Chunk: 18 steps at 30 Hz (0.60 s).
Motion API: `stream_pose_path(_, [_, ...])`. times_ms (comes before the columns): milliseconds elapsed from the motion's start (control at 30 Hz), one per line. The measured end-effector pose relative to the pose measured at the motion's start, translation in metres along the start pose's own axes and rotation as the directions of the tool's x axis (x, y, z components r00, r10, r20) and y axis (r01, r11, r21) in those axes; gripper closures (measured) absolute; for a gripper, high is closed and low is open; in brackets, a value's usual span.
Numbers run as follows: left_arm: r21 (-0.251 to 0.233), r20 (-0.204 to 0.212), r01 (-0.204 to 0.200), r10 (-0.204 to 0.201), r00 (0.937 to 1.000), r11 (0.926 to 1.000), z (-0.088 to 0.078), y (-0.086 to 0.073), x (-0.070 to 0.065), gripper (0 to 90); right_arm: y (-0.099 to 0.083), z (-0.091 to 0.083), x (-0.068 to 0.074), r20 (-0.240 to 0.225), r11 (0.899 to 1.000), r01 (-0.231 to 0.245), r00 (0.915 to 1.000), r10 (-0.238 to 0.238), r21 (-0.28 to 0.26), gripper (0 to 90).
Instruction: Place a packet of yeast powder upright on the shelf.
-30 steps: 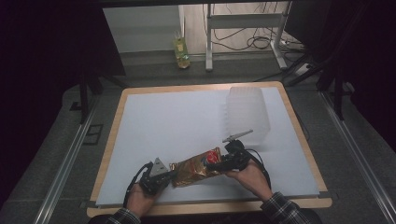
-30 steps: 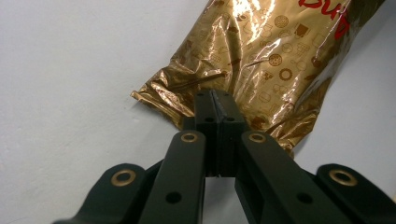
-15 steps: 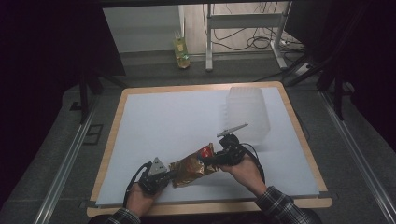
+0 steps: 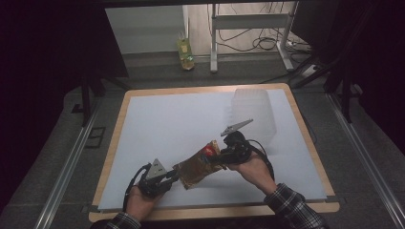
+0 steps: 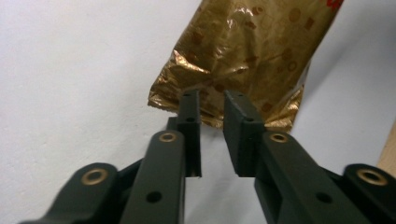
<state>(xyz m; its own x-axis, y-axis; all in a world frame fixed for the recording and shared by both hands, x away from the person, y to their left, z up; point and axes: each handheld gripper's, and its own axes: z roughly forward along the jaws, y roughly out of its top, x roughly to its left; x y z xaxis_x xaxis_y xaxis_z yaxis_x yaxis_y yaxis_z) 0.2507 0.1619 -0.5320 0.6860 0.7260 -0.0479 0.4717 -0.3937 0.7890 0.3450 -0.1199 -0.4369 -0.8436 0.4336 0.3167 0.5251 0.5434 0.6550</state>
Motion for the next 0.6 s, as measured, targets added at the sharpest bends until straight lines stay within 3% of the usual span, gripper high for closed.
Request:
stream_pose_path(233, [-0.025,0.022,0.009,-0.009,0.9997,0.9996,-0.001,0.001,0.000,61.7,0.010,-0.010,0.003,0.049,0.997,0.074,0.9960,-0.075,0.022,79.3])
stream_pose_path(600, [-0.032,0.021,0.016,-0.016,0.9997,0.9993,0.002,0.002,-0.002,37.2,0.022,-0.029,0.001,0.121,0.982,0.177,0.9755,-0.184,0.064,79.3])
